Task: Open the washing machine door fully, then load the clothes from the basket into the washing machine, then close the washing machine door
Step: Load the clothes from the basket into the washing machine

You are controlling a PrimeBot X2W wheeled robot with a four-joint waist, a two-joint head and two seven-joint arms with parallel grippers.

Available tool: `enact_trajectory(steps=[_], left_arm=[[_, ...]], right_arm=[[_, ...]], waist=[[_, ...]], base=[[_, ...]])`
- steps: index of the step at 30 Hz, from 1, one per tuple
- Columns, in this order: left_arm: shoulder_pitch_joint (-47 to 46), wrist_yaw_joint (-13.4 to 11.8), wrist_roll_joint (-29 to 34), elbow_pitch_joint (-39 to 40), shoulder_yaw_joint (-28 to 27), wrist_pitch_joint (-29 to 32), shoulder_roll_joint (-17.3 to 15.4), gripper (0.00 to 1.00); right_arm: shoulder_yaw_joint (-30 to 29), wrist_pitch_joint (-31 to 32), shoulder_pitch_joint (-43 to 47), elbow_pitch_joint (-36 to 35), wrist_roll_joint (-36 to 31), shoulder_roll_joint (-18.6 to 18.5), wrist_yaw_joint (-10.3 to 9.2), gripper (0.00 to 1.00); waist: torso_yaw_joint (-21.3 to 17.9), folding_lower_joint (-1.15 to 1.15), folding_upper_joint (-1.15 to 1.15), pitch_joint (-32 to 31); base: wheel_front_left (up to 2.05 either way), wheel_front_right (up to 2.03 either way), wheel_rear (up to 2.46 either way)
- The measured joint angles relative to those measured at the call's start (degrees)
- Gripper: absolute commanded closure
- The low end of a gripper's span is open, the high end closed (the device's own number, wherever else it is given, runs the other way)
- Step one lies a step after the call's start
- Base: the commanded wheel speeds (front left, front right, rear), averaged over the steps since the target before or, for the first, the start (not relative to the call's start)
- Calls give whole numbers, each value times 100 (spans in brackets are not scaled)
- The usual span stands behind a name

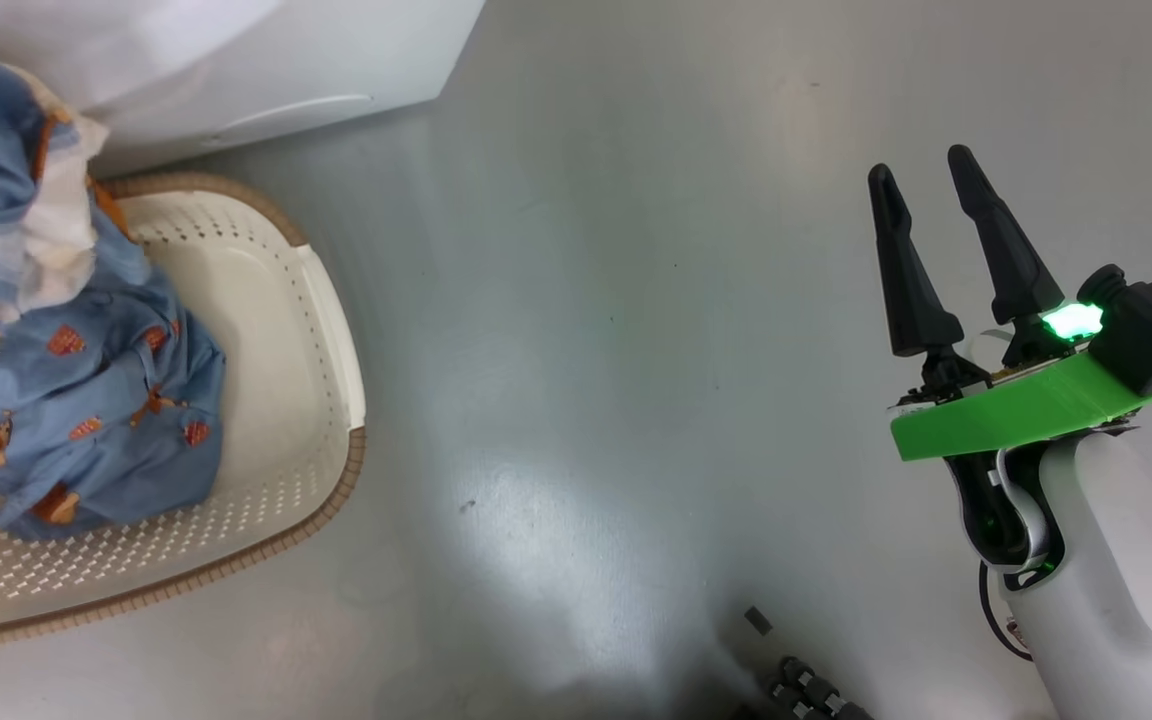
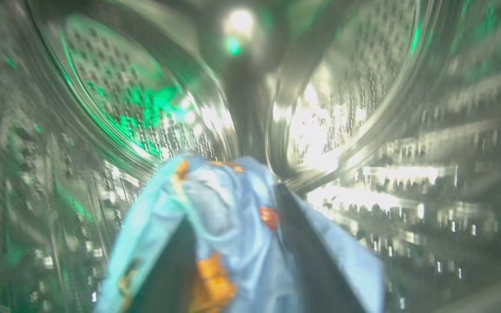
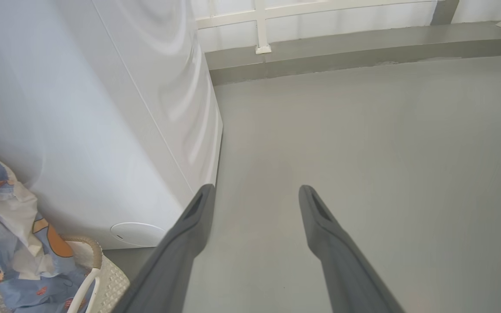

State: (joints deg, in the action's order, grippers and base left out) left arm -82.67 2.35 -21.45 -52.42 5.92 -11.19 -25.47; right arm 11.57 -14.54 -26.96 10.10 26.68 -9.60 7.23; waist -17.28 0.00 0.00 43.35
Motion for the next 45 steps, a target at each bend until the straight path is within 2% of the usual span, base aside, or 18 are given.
enact_trajectory(steps=[4,11,16,22,29,35,42,45], left_arm=[[18,199,-49,-693,149,728,68,0],[24,324,-70,-1232,254,999,43,0],[301,401,-230,-1307,201,510,133,0],[1090,471,-382,-1289,325,-134,428,0],[1986,502,-469,-814,400,-308,634,0],[2950,489,-489,-23,366,-344,770,0],[4166,354,-433,938,298,-345,971,0],[4656,214,-358,1388,294,-345,1025,0]], right_arm=[[-3,0,-1,25,0,19,0,0],[15,0,1,103,1,38,0,0],[35,0,10,174,9,37,0,0],[54,0,36,272,52,-18,0,0],[53,0,213,398,60,-165,0,0],[-47,0,465,459,76,-269,0,0],[-119,0,720,489,109,-332,0,0],[-153,0,808,508,109,-364,0,0]], waist=[[-7,0,0,-98],[-6,0,0,-365],[33,0,0,-651],[187,0,0,-1133],[394,-1,0,-1674],[595,-1,0,-2169],[853,-1,0,-2703],[967,-1,0,-2904]], base=[[0,0,0],[0,0,0],[0,0,0],[0,0,0],[0,0,0],[0,0,0],[0,0,0],[0,0,0]])
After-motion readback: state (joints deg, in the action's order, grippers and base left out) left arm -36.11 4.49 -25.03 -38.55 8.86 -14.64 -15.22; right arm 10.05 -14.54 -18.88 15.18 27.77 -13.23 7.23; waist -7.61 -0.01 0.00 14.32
